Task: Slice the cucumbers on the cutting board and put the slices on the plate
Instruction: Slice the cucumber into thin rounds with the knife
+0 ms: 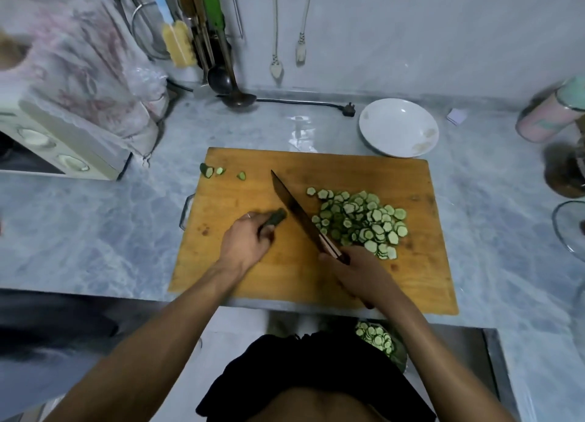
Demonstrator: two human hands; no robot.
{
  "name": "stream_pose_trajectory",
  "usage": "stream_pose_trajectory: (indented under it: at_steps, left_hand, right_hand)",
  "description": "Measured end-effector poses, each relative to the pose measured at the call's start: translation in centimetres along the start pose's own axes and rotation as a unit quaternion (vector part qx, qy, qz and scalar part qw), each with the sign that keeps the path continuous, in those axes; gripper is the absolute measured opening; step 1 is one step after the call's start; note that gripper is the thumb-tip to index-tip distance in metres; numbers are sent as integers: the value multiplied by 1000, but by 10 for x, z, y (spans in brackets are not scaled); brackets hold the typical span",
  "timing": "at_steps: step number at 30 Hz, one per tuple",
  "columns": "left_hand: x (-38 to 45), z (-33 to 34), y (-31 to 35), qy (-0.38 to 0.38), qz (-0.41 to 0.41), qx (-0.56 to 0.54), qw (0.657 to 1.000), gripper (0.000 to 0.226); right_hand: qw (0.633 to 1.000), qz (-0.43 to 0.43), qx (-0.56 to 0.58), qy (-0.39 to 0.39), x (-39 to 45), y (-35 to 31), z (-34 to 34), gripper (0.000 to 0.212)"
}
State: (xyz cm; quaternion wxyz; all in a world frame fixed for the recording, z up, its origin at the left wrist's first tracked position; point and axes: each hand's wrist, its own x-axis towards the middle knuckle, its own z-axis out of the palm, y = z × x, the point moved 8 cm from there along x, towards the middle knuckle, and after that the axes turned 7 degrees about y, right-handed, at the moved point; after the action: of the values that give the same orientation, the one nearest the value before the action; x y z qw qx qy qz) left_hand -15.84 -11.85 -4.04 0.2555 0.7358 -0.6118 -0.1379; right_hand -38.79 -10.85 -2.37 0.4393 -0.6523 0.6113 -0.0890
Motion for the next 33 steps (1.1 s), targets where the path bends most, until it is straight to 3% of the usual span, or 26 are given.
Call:
stream_pose_trajectory:
  at_steps: [6,9,13,17,33]
  left_hand:
    - [-26,17,8,31,-42,49,997,32]
    - [-28,16,14,51,-36,37,997,41]
    - [-33,18,11,64,-15,42,997,44]
    - [-32,22,6,86,-15,61,994,30]
    - [-37,30,9,133,1,106,985,41]
  right_hand:
    - [996,-4,61,-64,5,8,7,40]
    - [997,-17,66,-37,8,6,1,53]
    - [996,-80,-13,-24,5,-3,-4,57]
    - [991,-111,-65,-37,-5,-9,4,51]
    - [983,-132,-111,-61,-18,-20,-10,48]
